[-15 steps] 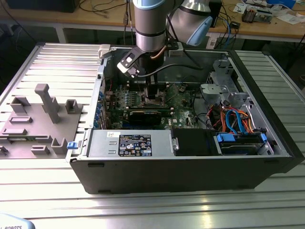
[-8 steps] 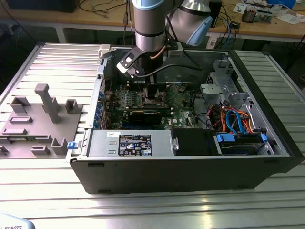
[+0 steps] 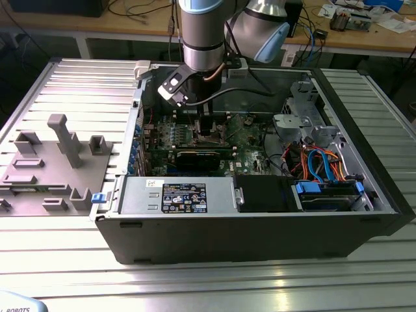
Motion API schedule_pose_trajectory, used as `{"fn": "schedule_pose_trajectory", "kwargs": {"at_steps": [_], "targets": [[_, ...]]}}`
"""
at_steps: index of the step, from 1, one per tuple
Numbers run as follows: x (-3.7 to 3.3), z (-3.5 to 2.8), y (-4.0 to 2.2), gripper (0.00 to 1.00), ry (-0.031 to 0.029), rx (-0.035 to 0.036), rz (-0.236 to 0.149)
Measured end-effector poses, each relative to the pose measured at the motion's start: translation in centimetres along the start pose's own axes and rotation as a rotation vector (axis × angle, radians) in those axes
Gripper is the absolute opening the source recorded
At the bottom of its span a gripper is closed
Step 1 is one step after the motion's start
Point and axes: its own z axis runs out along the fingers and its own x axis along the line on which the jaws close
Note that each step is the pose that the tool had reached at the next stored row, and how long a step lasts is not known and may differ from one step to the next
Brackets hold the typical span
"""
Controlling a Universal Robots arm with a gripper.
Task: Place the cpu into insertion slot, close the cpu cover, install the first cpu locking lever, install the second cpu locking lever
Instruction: 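Place the cpu into insertion slot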
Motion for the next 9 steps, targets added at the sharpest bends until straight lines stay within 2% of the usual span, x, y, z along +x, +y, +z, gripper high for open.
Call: {"fn": "schedule_pose_trajectory", "kwargs": {"at_steps": [9], "targets": [[0.01, 0.06, -0.15, 0.54, -0.0001, 0.0000, 0.000]]}}
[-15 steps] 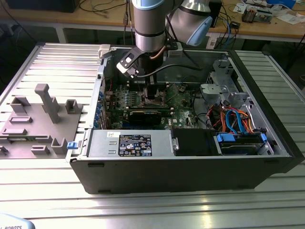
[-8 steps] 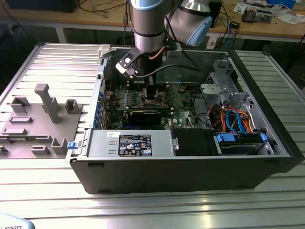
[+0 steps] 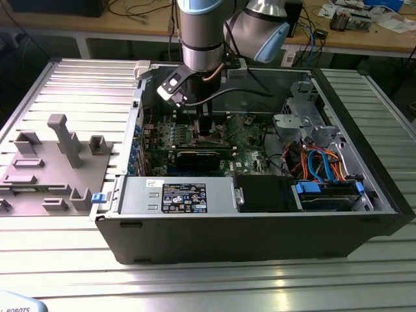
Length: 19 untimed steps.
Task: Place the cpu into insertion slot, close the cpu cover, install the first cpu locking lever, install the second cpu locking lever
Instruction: 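Place the cpu into insertion slot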
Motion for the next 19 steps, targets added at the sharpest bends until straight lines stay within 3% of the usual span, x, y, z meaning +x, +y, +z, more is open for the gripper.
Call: {"fn": "schedule_pose_trajectory", "kwargs": {"at_steps": [12, 19], "targets": [[0.02, 0.13, -0.31, 0.54, 0.0002, -0.0001, 0.000], [0.11, 0.60, -0.39, 0.54, -0.0004, 0.0000, 0.001]]}}
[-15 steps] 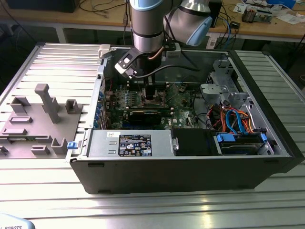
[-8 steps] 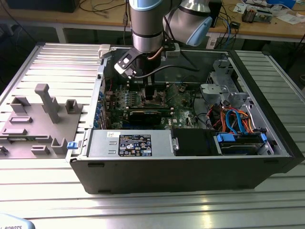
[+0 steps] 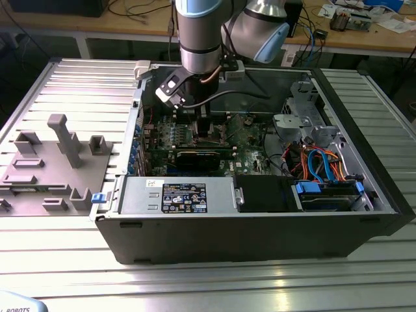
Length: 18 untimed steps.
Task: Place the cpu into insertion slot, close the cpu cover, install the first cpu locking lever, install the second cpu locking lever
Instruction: 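Place the cpu into insertion slot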
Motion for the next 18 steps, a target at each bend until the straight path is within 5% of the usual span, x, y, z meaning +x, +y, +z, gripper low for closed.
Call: {"fn": "schedule_pose_trajectory", "kwargs": {"at_steps": [4, 18], "targets": [[-0.01, 0.40, 0.16, 0.54, -0.0039, -0.0008, 0.043], [0.27, 1.78, 1.04, 0.54, -0.0094, -0.0007, 0.048]]}}
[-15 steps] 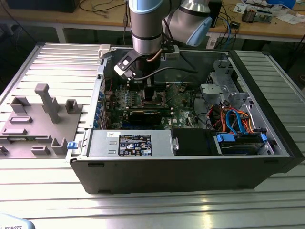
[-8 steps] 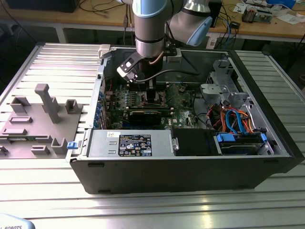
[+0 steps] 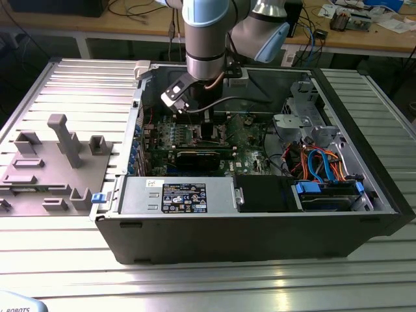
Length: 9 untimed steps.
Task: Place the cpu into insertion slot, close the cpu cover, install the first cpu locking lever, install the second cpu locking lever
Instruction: 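Place the cpu into insertion slot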
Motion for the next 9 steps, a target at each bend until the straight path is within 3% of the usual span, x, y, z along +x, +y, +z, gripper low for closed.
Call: {"fn": "schedule_pose_trajectory", "kwargs": {"at_steps": [9], "targets": [[0.12, 0.68, 0.02, 0.54, -0.0027, -0.0001, 0.022]]}}
